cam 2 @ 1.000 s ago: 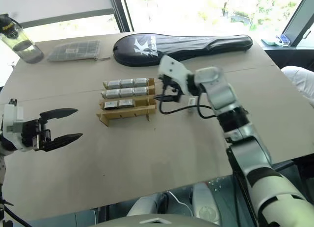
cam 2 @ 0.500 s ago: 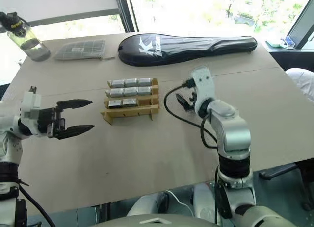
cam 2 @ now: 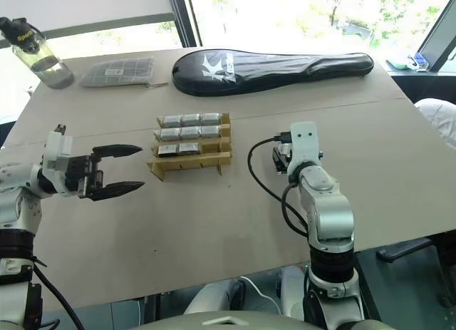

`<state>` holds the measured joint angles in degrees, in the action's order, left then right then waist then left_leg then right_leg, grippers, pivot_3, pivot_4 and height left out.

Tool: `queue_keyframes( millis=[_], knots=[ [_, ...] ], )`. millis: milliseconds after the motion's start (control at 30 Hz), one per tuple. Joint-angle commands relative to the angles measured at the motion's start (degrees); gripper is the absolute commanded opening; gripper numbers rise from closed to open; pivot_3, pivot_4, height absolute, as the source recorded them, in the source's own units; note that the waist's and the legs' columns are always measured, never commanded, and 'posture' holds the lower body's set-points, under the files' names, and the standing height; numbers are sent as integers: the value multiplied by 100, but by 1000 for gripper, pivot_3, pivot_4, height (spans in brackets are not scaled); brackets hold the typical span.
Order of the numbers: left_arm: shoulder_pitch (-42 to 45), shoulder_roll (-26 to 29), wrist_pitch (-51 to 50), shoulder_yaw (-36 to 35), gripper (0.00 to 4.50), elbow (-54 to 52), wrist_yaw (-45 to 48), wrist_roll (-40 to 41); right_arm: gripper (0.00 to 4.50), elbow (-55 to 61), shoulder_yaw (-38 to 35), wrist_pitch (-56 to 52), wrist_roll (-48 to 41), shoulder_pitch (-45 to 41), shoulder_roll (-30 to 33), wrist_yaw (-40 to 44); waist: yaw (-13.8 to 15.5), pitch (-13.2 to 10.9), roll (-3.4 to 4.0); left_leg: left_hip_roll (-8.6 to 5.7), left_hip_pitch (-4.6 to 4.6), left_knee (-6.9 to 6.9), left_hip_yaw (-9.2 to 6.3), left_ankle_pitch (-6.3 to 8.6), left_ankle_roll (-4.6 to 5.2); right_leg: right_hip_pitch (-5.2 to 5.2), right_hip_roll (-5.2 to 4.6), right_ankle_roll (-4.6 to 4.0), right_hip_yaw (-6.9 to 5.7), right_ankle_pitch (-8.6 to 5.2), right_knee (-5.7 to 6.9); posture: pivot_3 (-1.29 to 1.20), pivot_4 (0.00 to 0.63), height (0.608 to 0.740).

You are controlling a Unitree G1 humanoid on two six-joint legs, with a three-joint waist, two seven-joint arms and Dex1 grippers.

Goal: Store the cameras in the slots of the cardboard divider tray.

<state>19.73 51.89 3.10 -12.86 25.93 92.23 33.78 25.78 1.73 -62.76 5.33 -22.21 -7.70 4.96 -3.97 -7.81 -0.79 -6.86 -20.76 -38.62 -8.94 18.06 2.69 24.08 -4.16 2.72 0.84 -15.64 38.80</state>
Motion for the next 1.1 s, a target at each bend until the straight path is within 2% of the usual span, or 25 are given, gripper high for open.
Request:
queue_keyframes(
  millis=[33,567,667,700,767,833,867,1000,1100],
  knots=[
    [22,135,55,-75,4500,-14,27,97,3942,14,-63,260,-118,-118,-91,-168,0,0,0,0,0,0,0,0,0,0,0,0,0,0,0,0,150,740],
    [94,191,12,-40,4500,-7,27,109,3942,-435,-91,387,-560,-192,-461,-711,-7,0,1,0,0,2,-2,0,0,0,0,0,-1,0,0,0,150,740],
    [106,193,4,-39,4500,-7,27,106,3120,-433,-99,317,-656,-191,-446,-772,-6,-1,1,0,1,2,-2,0,0,0,0,0,-1,0,0,0,150,740],
    [97,190,0,-44,4500,-26,27,105,2476,-421,-95,301,-689,-182,-430,-785,-7,-1,1,0,1,2,-2,0,0,0,0,0,-1,0,0,0,150,740],
    [98,186,-6,-48,4500,-38,27,104,1859,-415,-56,313,-718,-180,-385,-801,-10,-1,1,0,1,2,-1,0,0,0,0,0,-1,0,0,0,150,740],
    [100,183,-10,-46,4500,-47,27,101,971,-402,-6,323,-741,-189,-330,-814,-9,0,1,0,1,2,-2,0,0,0,0,0,-1,0,-1,0,150,740],
    [99,183,-16,-45,4500,-50,27,101,747,-392,-3,309,-765,-191,-323,-817,-8,0,1,0,1,2,-2,0,0,0,0,0,-1,0,-1,0,150,740],
    [109,182,-19,-44,4500,-40,27,85,749,-372,16,265,-899,-266,-211,-679,-11,0,1,0,1,2,-1,0,0,0,1,0,-1,0,-1,0,150,740],
    [116,176,-20,-58,4500,-29,27,78,749,-560,149,752,-921,-692,404,-169,-14,-2,3,0,0,1,2,0,0,0,0,0,1,0,-3,0,150,740]
  ],
)
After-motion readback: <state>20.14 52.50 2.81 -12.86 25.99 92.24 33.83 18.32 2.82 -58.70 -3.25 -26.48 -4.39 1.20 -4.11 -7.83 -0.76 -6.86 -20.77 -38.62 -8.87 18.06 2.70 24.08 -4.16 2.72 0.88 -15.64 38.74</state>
